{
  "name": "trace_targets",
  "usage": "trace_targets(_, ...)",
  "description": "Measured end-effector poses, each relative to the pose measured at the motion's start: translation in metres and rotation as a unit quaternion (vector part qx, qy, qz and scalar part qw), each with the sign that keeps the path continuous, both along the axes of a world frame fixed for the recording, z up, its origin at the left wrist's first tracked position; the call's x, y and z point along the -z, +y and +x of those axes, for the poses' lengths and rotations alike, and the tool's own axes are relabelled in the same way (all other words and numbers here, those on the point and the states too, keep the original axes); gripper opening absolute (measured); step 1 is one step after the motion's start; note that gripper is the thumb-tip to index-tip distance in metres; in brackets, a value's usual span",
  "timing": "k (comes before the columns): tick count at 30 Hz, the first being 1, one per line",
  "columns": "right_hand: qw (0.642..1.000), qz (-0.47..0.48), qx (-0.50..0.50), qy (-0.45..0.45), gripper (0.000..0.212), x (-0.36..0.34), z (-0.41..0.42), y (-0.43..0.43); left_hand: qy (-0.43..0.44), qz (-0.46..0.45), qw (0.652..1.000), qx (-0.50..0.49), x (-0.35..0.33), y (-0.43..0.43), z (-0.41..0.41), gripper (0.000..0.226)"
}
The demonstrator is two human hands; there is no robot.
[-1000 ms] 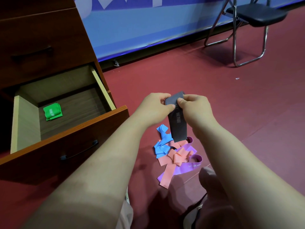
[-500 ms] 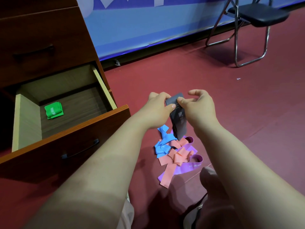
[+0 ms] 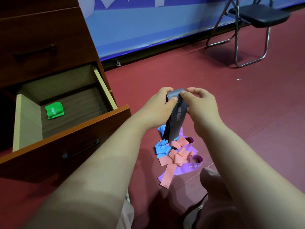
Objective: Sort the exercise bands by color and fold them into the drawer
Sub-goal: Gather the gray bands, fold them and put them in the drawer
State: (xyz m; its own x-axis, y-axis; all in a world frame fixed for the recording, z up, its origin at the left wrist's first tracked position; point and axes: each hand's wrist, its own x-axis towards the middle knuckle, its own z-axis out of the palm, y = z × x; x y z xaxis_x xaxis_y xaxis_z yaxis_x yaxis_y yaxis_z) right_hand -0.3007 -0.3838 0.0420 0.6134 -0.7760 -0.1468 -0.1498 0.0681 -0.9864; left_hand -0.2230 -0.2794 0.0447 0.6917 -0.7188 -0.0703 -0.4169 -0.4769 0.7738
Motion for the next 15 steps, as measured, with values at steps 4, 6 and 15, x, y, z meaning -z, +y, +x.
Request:
trace_targets(4,0.999,0.005,-0.031,-0.008,0.02,-0.0029,-0.0011,-0.0002,-0.011,-0.01,1.0,-0.009,-0.0006,-0.0003,0.0019,0.035)
trace_targets(6,0.999,-0.006,-0.034,-0.005,0.02,-0.004,-0.0027,-0.0004,-0.018,-0.012,1.0,-0.004,0.0007,0.0002,0.0025,0.034)
trace_targets(15,0.998,-0.036,-0.048,0.017,0.019,-0.0026,-0.0036,-0.0005,-0.038,0.009,0.999,0.022,0.0025,0.0053,0.0048,0.032)
